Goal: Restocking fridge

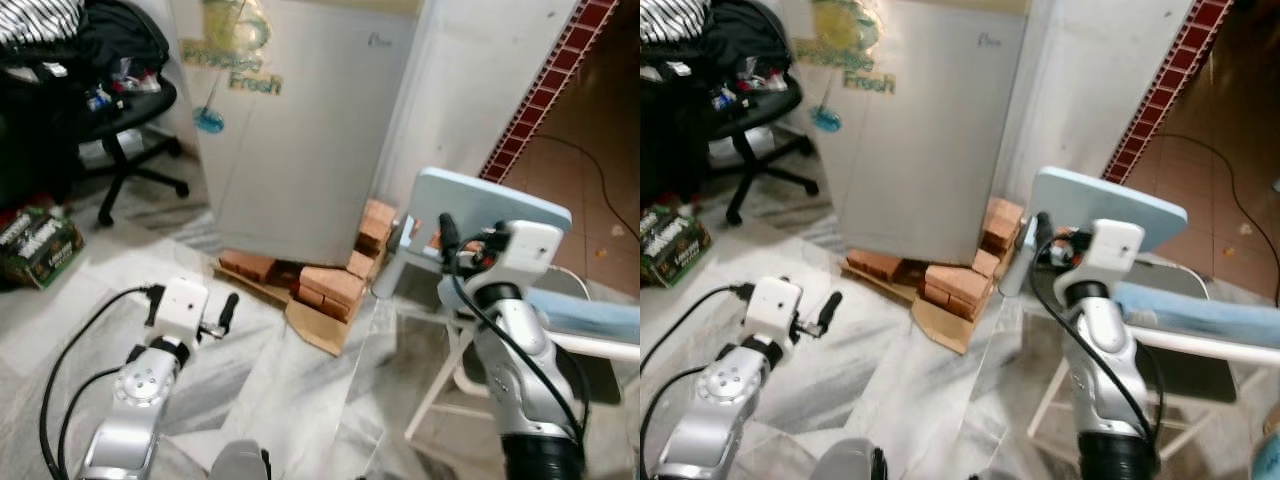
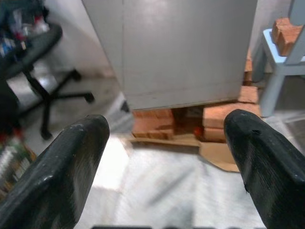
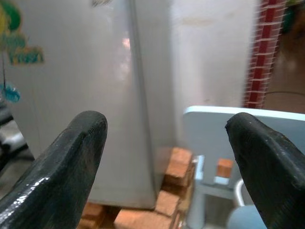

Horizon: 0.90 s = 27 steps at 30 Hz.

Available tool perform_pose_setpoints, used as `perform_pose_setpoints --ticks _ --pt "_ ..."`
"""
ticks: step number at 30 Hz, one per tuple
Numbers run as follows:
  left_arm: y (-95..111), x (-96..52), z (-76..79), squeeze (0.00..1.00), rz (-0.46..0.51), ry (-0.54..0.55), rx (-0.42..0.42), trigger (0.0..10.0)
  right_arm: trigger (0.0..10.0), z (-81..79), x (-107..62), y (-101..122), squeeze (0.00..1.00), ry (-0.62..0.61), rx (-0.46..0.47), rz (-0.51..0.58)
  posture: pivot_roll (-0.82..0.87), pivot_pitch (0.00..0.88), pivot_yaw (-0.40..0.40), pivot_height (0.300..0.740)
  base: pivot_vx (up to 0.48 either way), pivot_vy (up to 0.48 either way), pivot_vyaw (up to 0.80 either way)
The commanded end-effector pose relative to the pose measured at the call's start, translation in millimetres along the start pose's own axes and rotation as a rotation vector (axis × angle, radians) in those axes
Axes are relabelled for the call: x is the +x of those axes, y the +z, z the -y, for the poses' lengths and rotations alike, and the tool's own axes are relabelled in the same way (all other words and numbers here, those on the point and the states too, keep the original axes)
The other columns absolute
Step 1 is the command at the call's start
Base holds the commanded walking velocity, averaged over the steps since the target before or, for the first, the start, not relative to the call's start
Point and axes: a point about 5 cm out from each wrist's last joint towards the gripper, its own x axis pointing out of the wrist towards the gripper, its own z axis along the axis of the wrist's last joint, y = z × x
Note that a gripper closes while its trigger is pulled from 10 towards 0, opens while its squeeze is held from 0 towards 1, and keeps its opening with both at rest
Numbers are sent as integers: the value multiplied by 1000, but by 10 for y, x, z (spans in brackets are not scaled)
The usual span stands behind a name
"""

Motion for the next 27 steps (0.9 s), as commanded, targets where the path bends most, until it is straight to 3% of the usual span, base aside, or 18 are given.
perform_pose_setpoints --ticks 1,10,13,15,27 --pt "66 58 29 0 30 -4 13 10000 10000 134 -29 -45 0 -70 -16 -13 5 8 -66 740 0 476 -800" --pt "152 126 -27 0 90 15 30 10000 10000 156 5 -71 0 -95 -37 5 6 0 -65 740 0 480 -800" --pt "288 123 -55 0 185 33 -18 10000 10000 175 -16 -93 0 -102 -37 2 7 0 -66 740 0 480 -665" --pt "377 120 -68 0 236 37 -54 10000 10000 192 -46 -124 0 -107 -37 -12 9 0 -67 740 0 480 0" --pt "374 154 -56 0 241 45 -91 10000 10000 108 -23 -167 0 -88 -16 -8 6 0 -62 740 0 480 0"
